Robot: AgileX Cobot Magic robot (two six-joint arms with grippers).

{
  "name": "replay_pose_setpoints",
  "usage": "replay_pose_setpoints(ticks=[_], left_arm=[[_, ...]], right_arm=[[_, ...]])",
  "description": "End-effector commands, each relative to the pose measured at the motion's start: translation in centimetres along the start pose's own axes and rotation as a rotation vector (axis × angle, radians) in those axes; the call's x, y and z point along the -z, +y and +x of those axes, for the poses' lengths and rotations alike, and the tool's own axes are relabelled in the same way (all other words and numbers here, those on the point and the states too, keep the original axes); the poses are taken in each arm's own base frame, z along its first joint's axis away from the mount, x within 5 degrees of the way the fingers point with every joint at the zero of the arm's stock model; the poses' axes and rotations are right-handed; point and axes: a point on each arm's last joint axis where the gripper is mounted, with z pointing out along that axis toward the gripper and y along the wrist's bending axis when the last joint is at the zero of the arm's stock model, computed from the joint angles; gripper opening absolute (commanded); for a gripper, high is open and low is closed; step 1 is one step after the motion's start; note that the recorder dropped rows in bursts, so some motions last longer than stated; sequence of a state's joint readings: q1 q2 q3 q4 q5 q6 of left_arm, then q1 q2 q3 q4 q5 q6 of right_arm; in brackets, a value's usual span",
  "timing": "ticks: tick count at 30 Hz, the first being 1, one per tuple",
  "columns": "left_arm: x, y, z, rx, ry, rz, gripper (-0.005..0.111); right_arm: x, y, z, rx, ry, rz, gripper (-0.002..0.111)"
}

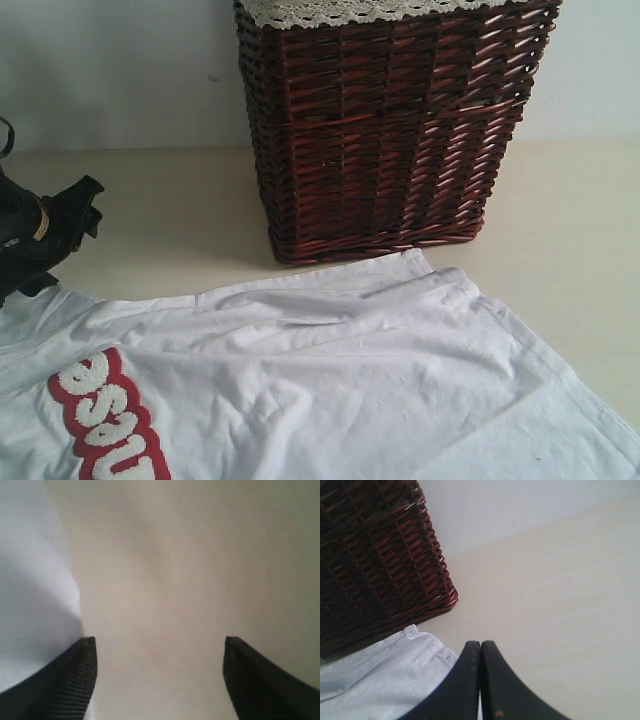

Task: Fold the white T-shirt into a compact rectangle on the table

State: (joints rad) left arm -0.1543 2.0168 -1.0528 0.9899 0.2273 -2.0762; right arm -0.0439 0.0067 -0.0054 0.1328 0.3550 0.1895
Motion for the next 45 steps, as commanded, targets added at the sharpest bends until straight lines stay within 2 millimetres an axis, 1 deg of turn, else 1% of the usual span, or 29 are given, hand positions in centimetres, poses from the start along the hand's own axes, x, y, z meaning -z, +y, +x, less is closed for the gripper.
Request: replay_pose_setpoints(ticks=[1,3,5,8,10,14,15,18,20,22,26,29,33,34,37,41,45], left_arm=[[0.1,0.7,0.5,0.075,-0.007,-0.128,0.069],[0.5,1.1,0.5,0.092,0.006,-0.176,0.069],[1.3,1.3,0.2,0.098,-0.015,-0.234,0.069],[3.3,1.5,-0.6,0.048,-0.105,-0.353,0.069],[4.5,1.1,-1.1,-0.005,-0.171,-0.398,0.069],[5.8,0.1,-1.3,-0.111,-0.245,-0.363,0.069],[6.1,-0.1,-1.3,-0.114,-0.25,-0.357,0.069],[6.9,-0.1,-0.7,-0.04,-0.221,-0.366,0.069],[6.5,0.3,0.1,0.043,-0.159,-0.406,0.069],[5.6,0.7,0.9,0.095,-0.105,-0.429,0.069],[3.7,0.9,2.0,0.099,-0.058,-0.425,0.069],[2.7,1.1,2.5,0.095,-0.037,-0.42,0.069],[2.2,1.2,3.0,0.099,-0.008,-0.421,0.068],[2.2,1.2,3.0,0.101,-0.006,-0.422,0.064],[2.2,1.2,3.0,0.106,-0.004,-0.421,0.043],[2.7,1.1,2.8,0.126,-0.014,-0.418,0.0],[3.6,1.0,2.4,0.165,-0.036,-0.429,0.0]], right_arm=[[0.0,-0.1,0.1,0.006,-0.009,0.002,0.0],[0.0,-0.1,0.1,0.006,-0.009,0.002,0.0],[0.0,-0.1,0.1,0.006,-0.009,0.002,0.0],[0.0,-0.1,0.1,0.006,-0.009,0.002,0.0],[0.0,-0.1,0.1,0.006,-0.009,0.002,0.0],[0.0,-0.1,0.1,0.006,-0.009,0.002,0.0],[0.0,-0.1,0.1,0.006,-0.009,0.002,0.0],[0.0,-0.1,0.1,0.006,-0.009,0.002,0.0],[0.0,-0.1,0.1,0.006,-0.009,0.002,0.0],[0.0,-0.1,0.1,0.006,-0.009,0.002,0.0],[0.0,-0.1,0.1,0.006,-0.009,0.002,0.0],[0.0,-0.1,0.1,0.006,-0.009,0.002,0.0],[0.0,-0.1,0.1,0.006,-0.009,0.002,0.0],[0.0,-0.1,0.1,0.006,-0.009,0.002,0.0],[0.0,-0.1,0.1,0.006,-0.009,0.002,0.0],[0.0,-0.1,0.1,0.006,-0.009,0.002,0.0],[0.0,-0.1,0.1,0.006,-0.009,0.002,0.0]])
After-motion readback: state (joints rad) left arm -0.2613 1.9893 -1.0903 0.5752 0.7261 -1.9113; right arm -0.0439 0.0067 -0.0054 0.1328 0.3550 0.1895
